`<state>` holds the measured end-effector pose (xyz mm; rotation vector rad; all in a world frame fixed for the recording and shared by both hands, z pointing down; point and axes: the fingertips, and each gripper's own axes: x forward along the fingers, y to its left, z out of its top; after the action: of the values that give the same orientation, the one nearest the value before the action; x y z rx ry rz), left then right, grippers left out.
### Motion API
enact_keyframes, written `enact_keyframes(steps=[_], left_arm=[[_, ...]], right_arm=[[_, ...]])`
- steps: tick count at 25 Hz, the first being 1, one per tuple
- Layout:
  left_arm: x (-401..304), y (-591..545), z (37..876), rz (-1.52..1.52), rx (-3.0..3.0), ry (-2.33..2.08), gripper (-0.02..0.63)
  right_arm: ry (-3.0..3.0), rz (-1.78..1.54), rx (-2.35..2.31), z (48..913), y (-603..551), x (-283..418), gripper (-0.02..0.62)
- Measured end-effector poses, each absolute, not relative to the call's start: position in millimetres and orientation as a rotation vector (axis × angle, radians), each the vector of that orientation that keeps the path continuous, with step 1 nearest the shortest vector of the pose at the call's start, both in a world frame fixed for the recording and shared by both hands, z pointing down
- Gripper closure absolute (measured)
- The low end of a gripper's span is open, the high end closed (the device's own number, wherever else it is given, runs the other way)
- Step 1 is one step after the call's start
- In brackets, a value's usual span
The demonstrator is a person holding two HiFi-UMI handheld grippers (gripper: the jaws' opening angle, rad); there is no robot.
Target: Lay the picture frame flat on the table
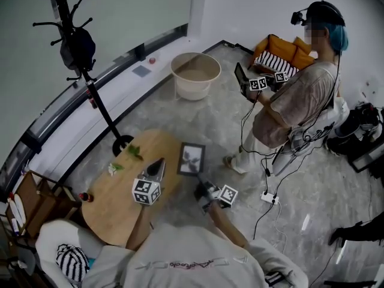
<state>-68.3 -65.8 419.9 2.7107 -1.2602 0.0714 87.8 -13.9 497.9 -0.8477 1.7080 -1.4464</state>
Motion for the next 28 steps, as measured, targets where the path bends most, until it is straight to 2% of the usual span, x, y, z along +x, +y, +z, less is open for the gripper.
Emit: enact_keyframes(steps=[28], left_arm=[[-52.7, -91.8, 431.1, 0.121, 2.699, -1.212, 0.606]], right_arm=[[1.667, -1.438, -0.851, 498.5, -33.8, 100.3, 0.522]])
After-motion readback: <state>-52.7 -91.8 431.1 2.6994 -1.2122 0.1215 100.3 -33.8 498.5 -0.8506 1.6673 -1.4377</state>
